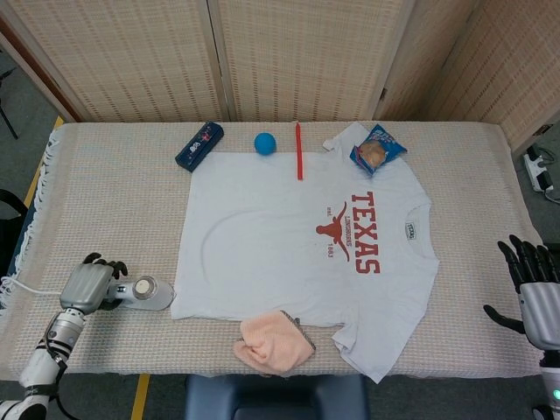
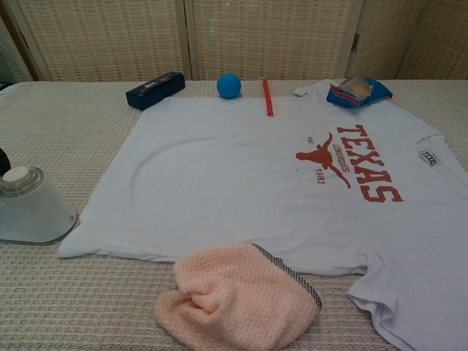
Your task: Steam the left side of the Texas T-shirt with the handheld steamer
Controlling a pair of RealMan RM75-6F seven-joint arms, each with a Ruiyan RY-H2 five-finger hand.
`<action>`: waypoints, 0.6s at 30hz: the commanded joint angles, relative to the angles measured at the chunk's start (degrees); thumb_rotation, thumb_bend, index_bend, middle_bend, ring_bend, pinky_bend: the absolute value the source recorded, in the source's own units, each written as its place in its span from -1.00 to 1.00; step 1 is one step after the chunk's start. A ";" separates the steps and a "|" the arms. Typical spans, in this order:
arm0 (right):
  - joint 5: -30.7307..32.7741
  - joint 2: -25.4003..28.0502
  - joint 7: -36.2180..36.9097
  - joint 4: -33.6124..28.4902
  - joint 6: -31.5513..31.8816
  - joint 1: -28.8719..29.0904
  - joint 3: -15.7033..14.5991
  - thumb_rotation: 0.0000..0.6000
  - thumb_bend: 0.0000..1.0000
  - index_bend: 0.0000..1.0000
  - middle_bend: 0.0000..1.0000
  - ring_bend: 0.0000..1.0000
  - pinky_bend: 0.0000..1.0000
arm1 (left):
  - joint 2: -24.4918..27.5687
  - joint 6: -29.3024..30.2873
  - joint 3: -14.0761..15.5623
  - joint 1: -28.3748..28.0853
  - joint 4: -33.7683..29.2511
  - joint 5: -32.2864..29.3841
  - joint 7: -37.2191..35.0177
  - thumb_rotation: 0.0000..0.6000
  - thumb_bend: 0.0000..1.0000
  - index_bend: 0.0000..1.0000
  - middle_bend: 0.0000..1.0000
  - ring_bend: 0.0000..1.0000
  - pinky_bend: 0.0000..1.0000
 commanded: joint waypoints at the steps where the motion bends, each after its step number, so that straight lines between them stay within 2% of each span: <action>1: 0.20 0.09 0.17 0.06 -0.03 -0.14 -0.09 1.00 -1.00 -1.00 -1.00 -1.00 -1.00 | -1.67 0.93 -0.44 -0.30 1.96 -1.03 1.37 1.00 -0.53 -0.12 -0.02 -0.21 -0.58; 10: 0.44 0.01 0.37 0.20 -0.13 -0.30 -0.19 1.00 -1.00 -1.00 -1.00 -1.00 -1.00 | -5.73 1.71 0.06 0.03 7.04 1.16 -3.26 1.00 -0.42 0.00 0.09 -0.12 -0.50; 14: 0.66 0.08 0.44 0.15 -0.09 -0.41 -0.16 1.00 -1.00 -1.00 -1.00 -1.00 -1.00 | -8.72 3.68 0.56 0.31 10.64 4.55 -6.36 1.00 -0.38 0.11 0.18 -0.03 -0.35; 18: 0.71 -0.01 0.54 0.17 -0.16 -0.47 -0.23 1.00 -1.00 -1.00 -1.00 -1.00 -1.00 | -11.65 5.37 1.34 0.38 15.07 8.20 -9.63 1.00 -0.38 0.24 0.31 0.10 -0.10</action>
